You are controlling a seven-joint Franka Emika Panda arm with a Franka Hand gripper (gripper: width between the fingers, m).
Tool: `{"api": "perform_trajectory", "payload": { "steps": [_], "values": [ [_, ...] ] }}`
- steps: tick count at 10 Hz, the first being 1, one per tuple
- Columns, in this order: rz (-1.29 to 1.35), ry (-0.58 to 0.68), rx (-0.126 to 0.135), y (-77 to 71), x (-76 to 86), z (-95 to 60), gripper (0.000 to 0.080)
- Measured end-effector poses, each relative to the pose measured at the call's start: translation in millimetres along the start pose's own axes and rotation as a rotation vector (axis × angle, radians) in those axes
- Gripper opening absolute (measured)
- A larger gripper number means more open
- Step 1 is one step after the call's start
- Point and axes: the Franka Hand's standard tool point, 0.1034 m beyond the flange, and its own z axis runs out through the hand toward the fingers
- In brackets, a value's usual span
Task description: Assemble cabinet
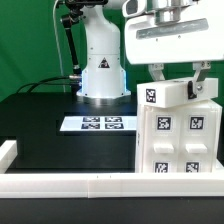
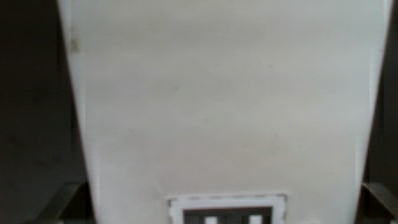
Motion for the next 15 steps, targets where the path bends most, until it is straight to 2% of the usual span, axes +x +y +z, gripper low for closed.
{"api": "perform_trajectory", "payload": {
  "steps": [7,9,11,12,15],
  "values": [
    [0.606,-0.044,0.008,-2.6,-6.4,0.5,0.0558],
    [0.720,-0.061,0.009,-2.4,-5.7,1.7,0.0558],
    [0.710,-0.065,0.011,-3.2,-7.3,1.8,0.0562],
    [0.707,-0.065,0.011,-3.3,-7.6,1.7,0.0749],
    [0.666,-0.090,0.048,-11.9,-7.4,-19.1,0.0796]
  ]
}}
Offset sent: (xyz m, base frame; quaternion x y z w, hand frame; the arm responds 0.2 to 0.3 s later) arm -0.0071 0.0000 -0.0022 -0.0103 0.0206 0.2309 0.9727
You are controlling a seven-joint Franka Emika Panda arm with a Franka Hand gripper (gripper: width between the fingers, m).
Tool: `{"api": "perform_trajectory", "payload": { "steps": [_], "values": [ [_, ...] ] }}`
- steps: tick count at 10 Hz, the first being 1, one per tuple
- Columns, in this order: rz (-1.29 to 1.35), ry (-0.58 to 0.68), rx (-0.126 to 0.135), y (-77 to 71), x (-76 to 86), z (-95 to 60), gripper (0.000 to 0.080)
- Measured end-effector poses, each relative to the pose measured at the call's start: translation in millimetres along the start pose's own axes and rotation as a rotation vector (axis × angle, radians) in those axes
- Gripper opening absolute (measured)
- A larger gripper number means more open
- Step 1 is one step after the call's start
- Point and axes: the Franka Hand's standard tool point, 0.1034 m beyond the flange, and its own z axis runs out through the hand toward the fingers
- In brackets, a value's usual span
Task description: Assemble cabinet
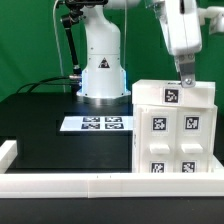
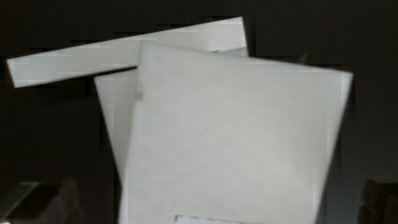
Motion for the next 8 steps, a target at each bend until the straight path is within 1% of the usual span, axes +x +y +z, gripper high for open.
{"api": "perform_trajectory", "payload": {
  "steps": [2,3,5,6,7,8],
  "values": [
    [0.002,-0.018,0.014,-4.4,-4.2,-8.3,0.0796],
    [-0.015,-0.021,0.018,-5.8,-5.4,-9.7,0.0797],
    [-0.062,-0.020,0.016,-4.8,-5.4,-8.4,0.0797],
    [-0.195,-0.003,0.006,-4.4,-5.3,-7.3,0.0797],
    [-0.367,0.024,-0.009,-6.3,-8.7,-6.6,0.0797],
    [-0.497,0.041,-0.011,-6.4,-13.9,-6.9,0.0797]
  ]
}}
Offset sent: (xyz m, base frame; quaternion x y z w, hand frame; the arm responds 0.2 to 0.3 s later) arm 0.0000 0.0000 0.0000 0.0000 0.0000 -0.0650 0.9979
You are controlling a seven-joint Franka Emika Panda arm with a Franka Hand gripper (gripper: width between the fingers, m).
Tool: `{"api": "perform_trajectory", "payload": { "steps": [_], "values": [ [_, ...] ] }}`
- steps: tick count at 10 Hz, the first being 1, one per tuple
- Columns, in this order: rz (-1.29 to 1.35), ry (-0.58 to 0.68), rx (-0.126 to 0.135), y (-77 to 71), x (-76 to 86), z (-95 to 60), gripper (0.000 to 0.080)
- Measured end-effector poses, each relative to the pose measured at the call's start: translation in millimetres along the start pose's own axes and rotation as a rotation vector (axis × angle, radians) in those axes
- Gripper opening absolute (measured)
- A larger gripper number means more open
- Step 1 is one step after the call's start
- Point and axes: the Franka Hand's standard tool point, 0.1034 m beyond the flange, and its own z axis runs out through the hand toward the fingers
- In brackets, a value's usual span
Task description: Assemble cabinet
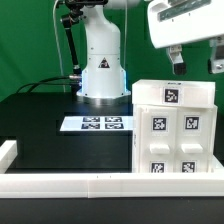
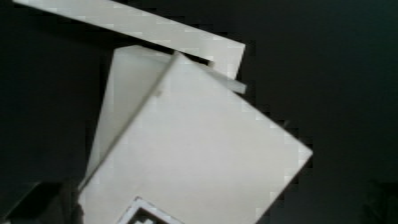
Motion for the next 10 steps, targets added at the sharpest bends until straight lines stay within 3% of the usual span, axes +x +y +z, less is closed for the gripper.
{"api": "perform_trajectory", "payload": {
  "steps": [2,4,10],
  "values": [
    [-0.276,0.006,-0.002,-0.9,-0.7,0.5,0.0797],
    [-0.583,0.006,-0.023,-3.3,-2.8,-1.5,0.0797],
    [-1.019,0.001,-0.027,-3.6,-1.3,-1.6,0.0797]
  ]
}}
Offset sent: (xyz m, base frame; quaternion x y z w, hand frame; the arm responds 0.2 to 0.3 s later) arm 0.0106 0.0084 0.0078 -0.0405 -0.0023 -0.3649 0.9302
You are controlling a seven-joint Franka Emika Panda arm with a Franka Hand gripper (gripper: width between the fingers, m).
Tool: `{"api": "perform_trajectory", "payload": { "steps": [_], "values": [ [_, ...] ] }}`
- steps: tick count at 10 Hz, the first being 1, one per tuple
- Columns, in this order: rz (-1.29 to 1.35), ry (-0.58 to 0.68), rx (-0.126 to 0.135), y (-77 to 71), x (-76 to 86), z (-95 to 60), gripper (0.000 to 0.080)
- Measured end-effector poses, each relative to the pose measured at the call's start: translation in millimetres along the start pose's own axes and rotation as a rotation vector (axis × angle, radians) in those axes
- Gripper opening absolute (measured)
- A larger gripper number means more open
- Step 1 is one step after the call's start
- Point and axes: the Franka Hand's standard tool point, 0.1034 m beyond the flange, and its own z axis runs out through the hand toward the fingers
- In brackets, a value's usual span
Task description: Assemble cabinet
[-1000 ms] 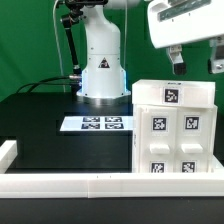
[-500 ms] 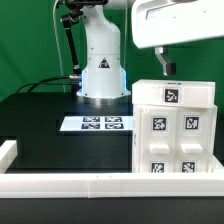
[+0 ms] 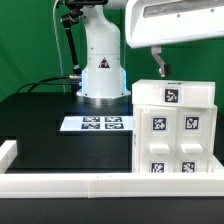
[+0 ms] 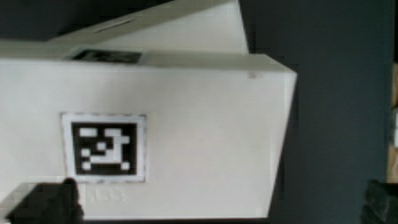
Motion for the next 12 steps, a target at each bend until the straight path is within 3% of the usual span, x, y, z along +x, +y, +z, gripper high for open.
{"api": "perform_trajectory", "payload": {
  "steps": [4,8,12],
  "values": [
    [-0.531,0.005,-0.016,3.5,1.7,-0.9,0.0797],
    [-0.983,-0.085,-0.024,15.0,-3.5,7.8,0.0797],
    [-1.273,-0.104,-0.029,20.8,-4.1,10.6,0.0797]
  ]
}}
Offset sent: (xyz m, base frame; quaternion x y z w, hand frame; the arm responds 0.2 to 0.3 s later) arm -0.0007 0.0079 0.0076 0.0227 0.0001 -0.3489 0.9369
